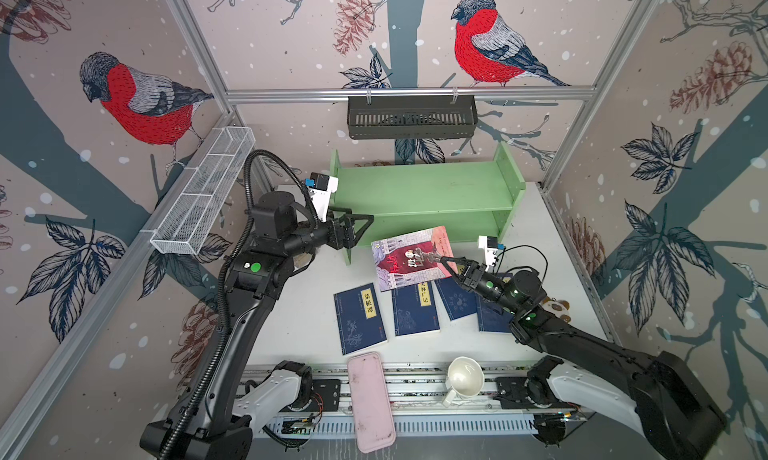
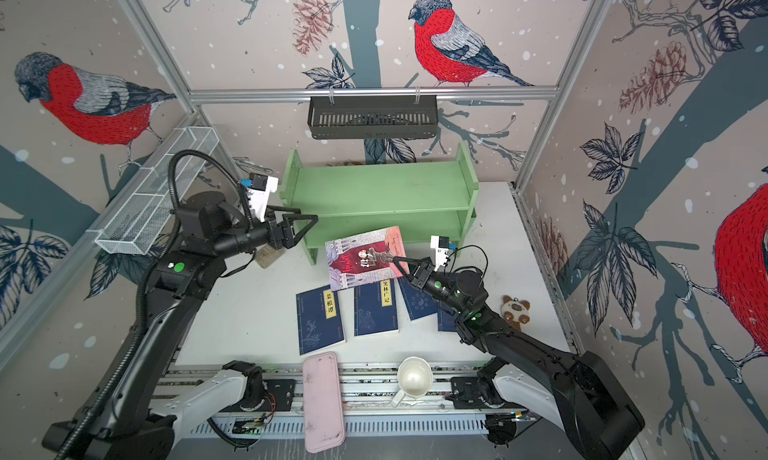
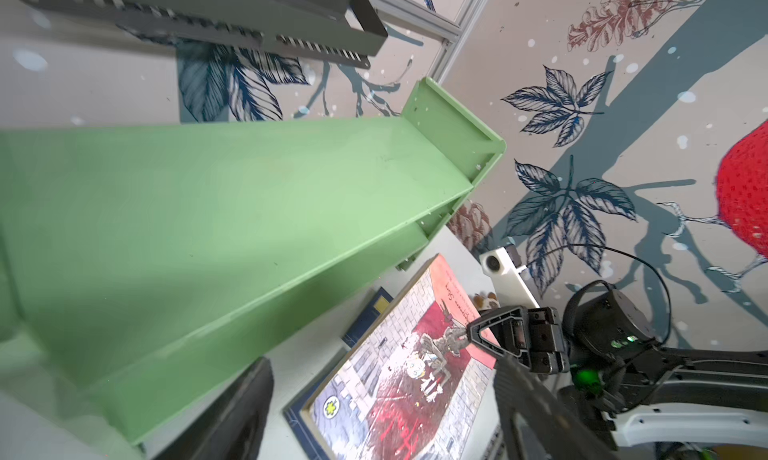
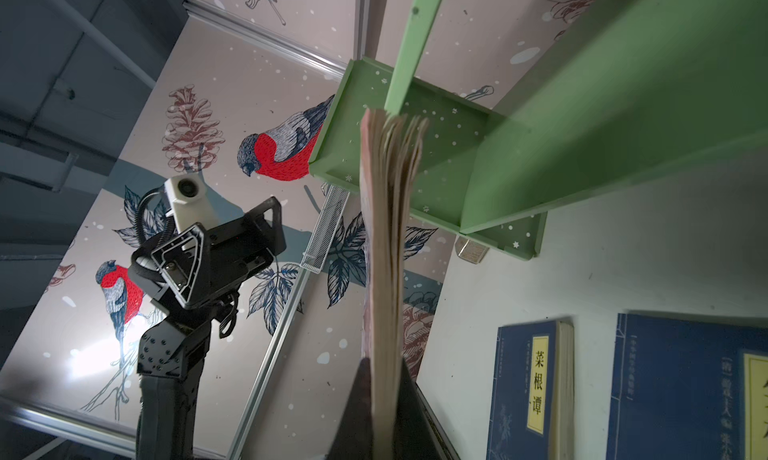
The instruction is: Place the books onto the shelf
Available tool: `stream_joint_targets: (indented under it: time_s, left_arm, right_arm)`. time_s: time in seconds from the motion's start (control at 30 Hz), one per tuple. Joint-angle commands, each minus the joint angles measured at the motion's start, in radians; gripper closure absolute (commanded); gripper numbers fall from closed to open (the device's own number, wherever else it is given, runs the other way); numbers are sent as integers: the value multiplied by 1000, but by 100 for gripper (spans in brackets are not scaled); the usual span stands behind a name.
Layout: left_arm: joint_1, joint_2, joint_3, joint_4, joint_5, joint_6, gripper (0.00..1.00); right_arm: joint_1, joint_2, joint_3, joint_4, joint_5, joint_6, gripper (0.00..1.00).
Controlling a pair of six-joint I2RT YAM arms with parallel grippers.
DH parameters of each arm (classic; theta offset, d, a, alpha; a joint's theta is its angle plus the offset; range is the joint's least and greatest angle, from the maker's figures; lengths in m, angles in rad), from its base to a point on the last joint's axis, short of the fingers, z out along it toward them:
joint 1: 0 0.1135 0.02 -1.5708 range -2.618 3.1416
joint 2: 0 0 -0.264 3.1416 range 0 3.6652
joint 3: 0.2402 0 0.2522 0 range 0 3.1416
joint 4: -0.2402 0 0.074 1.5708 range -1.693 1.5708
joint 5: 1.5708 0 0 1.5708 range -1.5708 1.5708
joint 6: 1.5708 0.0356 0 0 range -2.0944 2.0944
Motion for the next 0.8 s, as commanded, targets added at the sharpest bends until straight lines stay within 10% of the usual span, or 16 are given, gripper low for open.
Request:
stream_joint_targets:
  time_s: [0.0,0.77]
  left_arm:
    - [9,11,74,-91,-64,109,15]
    - [34,35,181,-82,57,123,12]
  right_arm:
    - [-3,23,1,22,90,15,99]
    - [-29,557,218,292,79,108,99]
